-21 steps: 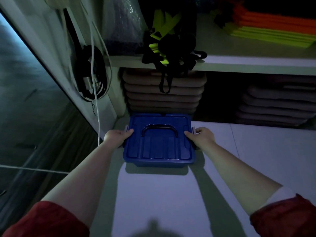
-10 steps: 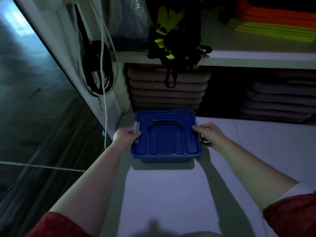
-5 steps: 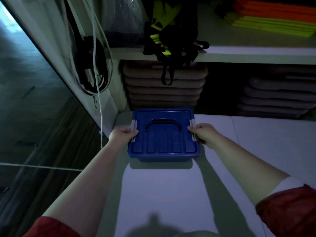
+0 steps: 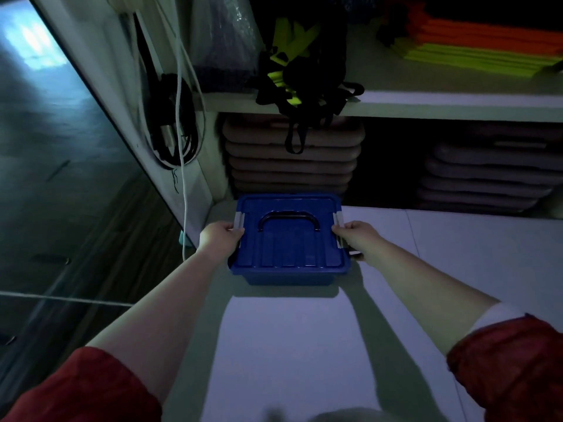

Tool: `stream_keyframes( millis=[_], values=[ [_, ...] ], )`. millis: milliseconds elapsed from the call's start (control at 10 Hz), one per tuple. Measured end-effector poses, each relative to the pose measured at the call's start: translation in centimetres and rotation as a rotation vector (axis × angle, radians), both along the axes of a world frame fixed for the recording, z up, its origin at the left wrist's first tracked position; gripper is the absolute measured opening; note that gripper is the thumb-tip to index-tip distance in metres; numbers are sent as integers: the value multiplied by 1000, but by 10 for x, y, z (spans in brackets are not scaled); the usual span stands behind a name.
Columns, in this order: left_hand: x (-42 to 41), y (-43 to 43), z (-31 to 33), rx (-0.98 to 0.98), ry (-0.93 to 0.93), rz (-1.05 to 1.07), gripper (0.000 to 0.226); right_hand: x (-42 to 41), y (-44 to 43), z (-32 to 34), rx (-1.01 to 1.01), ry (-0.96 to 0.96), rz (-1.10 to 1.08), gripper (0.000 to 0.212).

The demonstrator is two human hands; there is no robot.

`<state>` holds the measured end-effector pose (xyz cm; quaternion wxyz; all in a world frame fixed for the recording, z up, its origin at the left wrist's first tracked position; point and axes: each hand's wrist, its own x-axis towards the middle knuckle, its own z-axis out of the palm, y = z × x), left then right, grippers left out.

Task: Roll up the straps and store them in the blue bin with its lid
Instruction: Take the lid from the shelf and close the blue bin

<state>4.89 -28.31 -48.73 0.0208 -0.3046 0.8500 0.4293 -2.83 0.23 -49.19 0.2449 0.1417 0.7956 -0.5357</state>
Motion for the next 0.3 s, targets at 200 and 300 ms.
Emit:
stream_keyframes(
  millis=[200, 300],
  values=[
    [50, 11, 28, -29, 197, 36, 34, 33, 40, 6, 122, 134, 192, 25],
    [120, 24, 27, -16, 236, 59, 19, 79, 87, -5, 227, 306, 260, 5]
  ],
)
